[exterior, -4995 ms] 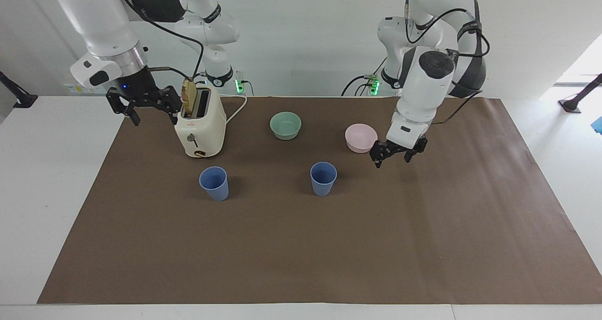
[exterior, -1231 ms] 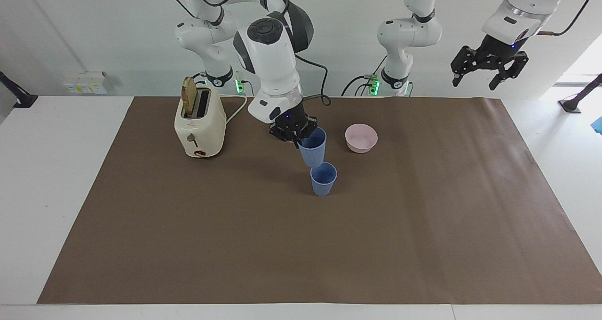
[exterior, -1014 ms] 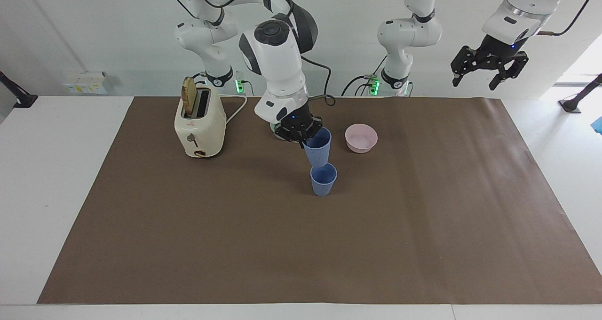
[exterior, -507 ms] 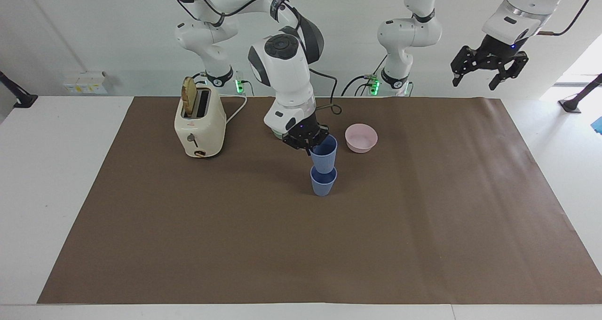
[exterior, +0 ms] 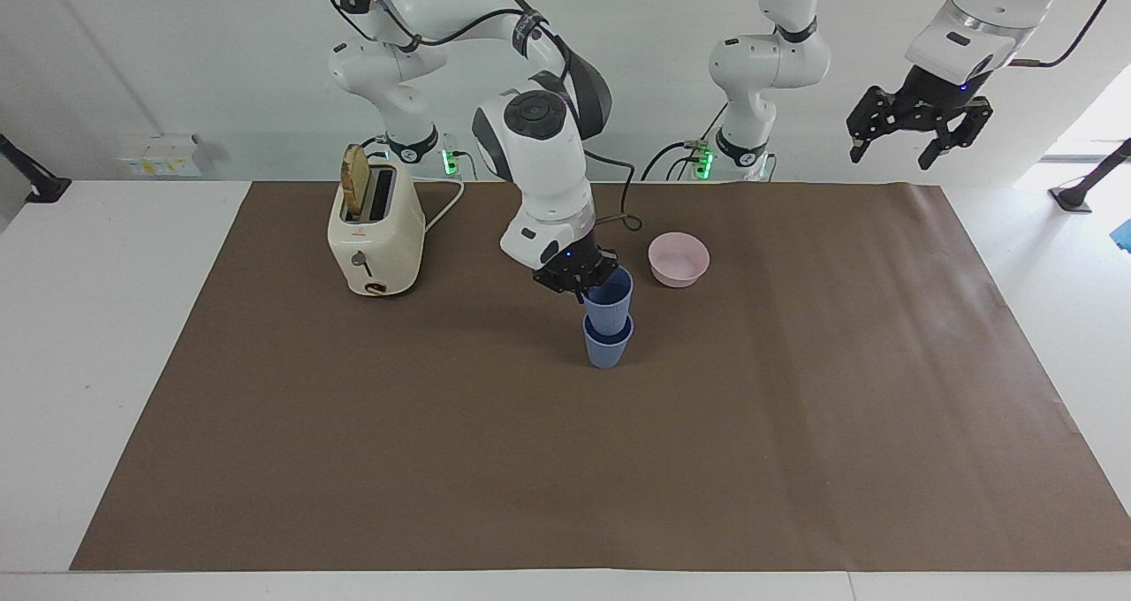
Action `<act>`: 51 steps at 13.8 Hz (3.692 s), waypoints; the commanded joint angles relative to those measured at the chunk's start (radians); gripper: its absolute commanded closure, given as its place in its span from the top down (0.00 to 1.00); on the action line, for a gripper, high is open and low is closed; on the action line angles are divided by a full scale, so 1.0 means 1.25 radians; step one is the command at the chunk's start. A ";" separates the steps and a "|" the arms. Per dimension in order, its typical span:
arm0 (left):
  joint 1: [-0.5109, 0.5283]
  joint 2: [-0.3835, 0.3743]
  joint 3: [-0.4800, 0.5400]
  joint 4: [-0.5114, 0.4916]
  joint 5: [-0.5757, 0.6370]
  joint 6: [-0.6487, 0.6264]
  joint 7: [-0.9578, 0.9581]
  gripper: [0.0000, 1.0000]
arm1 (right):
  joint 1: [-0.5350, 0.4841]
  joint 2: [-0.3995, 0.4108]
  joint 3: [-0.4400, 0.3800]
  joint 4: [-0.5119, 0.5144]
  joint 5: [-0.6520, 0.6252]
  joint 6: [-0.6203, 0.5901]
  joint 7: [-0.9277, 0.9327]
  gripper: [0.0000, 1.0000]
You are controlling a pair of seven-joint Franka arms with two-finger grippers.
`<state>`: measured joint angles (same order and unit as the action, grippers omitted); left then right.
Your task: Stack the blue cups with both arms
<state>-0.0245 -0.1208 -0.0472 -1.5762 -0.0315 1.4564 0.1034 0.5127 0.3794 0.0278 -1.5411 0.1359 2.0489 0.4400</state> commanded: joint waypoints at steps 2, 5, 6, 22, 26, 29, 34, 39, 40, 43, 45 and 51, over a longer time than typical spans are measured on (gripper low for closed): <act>0.010 -0.010 -0.003 -0.012 -0.009 -0.005 0.003 1.00 | -0.005 0.018 0.000 0.002 0.004 0.021 0.006 0.00; 0.010 -0.010 -0.003 -0.012 -0.009 -0.005 0.003 1.00 | -0.005 0.030 0.000 0.000 0.003 0.035 0.006 0.00; 0.010 -0.010 -0.003 -0.012 -0.009 -0.005 0.002 1.00 | -0.006 0.034 0.000 -0.005 0.003 0.038 0.006 0.00; 0.027 -0.004 -0.003 -0.034 -0.010 0.018 0.007 1.00 | -0.004 0.041 0.000 -0.016 0.003 0.049 0.008 0.30; 0.028 -0.004 -0.003 -0.035 -0.010 0.028 0.014 1.00 | -0.009 0.025 -0.005 -0.005 0.002 0.019 0.005 1.00; 0.028 -0.004 -0.003 -0.036 -0.010 0.028 0.014 1.00 | -0.042 -0.011 -0.012 0.035 -0.001 -0.090 -0.001 1.00; 0.025 0.002 -0.003 -0.039 -0.012 0.039 0.002 1.00 | -0.138 -0.101 -0.012 0.050 -0.029 -0.179 -0.079 1.00; 0.025 0.002 -0.003 -0.040 -0.012 0.040 0.002 1.00 | -0.212 -0.181 -0.012 0.049 -0.061 -0.249 -0.145 1.00; 0.023 0.002 -0.003 -0.040 -0.012 0.040 0.002 1.00 | -0.219 -0.184 -0.014 0.049 -0.071 -0.262 -0.146 1.00; 0.022 0.001 -0.003 -0.040 -0.012 0.039 0.004 1.00 | -0.221 -0.192 -0.014 0.050 -0.145 -0.265 -0.152 1.00; 0.022 0.001 -0.003 -0.040 -0.012 0.038 0.004 1.00 | -0.231 -0.209 -0.014 0.049 -0.157 -0.267 -0.152 1.00; 0.022 0.001 -0.003 -0.040 -0.012 0.038 0.004 1.00 | -0.341 -0.249 -0.005 0.046 -0.150 -0.325 -0.207 1.00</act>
<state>0.0026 -0.1036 -0.0518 -1.6038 -0.0325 1.4856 0.1062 0.1493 0.0921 0.0016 -1.4684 -0.0477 1.6578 0.2315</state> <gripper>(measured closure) 0.000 0.000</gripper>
